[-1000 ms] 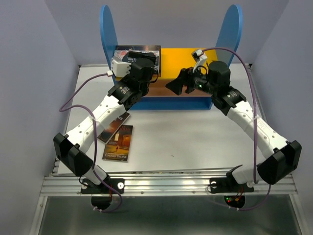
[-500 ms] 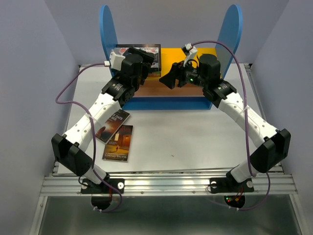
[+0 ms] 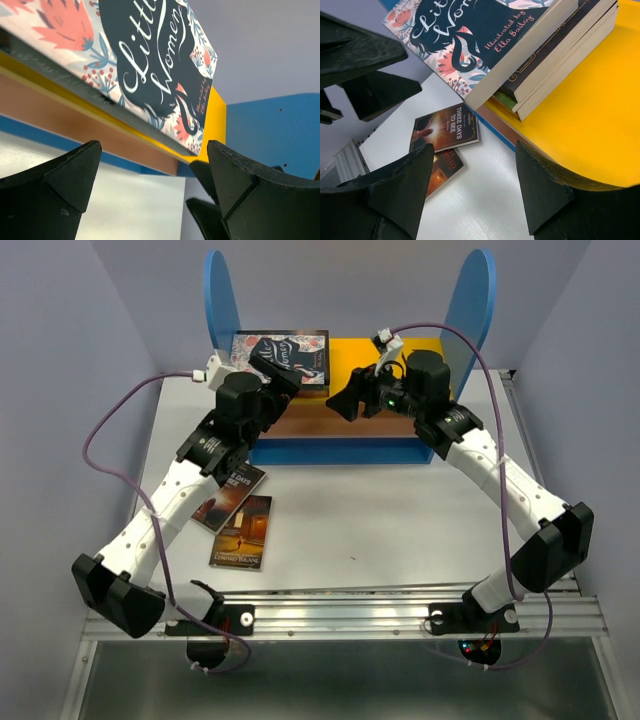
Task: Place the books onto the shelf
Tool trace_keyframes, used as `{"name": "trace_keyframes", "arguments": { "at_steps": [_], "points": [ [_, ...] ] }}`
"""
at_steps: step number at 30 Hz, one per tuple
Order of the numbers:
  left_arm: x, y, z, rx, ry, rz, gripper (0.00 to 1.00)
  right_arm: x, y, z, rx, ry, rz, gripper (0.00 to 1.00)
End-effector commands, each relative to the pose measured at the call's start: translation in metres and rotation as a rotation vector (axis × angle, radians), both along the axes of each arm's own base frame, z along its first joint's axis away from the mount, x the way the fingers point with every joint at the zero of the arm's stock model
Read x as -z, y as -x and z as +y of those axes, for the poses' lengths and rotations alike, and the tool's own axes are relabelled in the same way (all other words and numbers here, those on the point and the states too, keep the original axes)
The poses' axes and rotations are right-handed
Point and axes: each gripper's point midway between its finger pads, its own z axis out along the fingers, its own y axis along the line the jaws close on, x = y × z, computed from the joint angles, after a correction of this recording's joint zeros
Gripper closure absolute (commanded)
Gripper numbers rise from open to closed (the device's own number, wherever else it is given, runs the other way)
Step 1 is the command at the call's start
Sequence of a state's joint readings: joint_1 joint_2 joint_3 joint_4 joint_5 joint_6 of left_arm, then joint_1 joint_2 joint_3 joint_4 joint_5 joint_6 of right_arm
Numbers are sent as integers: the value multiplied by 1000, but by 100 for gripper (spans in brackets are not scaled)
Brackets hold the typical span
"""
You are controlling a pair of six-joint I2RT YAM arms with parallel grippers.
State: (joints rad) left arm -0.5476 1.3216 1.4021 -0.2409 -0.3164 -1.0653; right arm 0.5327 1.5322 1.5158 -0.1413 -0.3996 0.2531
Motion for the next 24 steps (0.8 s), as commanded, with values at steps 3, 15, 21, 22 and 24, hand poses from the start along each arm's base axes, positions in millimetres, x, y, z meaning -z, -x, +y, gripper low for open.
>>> {"name": "trace_keyframes", "arguments": {
  "at_steps": [3,15,21,22,24],
  "points": [
    [-10,26,17,30,-57,-66,1,-34,-5,10,-15,-38,-105,29],
    [-15,21,63,-163,-116,-77,72,-20,-37,17,64,77,-140,33],
    [-11,5,74,-195,-134,-57,85,-23,-44,21,63,90,-160,32],
    [-10,4,75,-198,-133,-57,86,-22,-45,22,59,92,-161,33],
    [-10,2,79,-208,-130,-62,87,-22,-45,24,46,94,-165,33]
  ]
}}
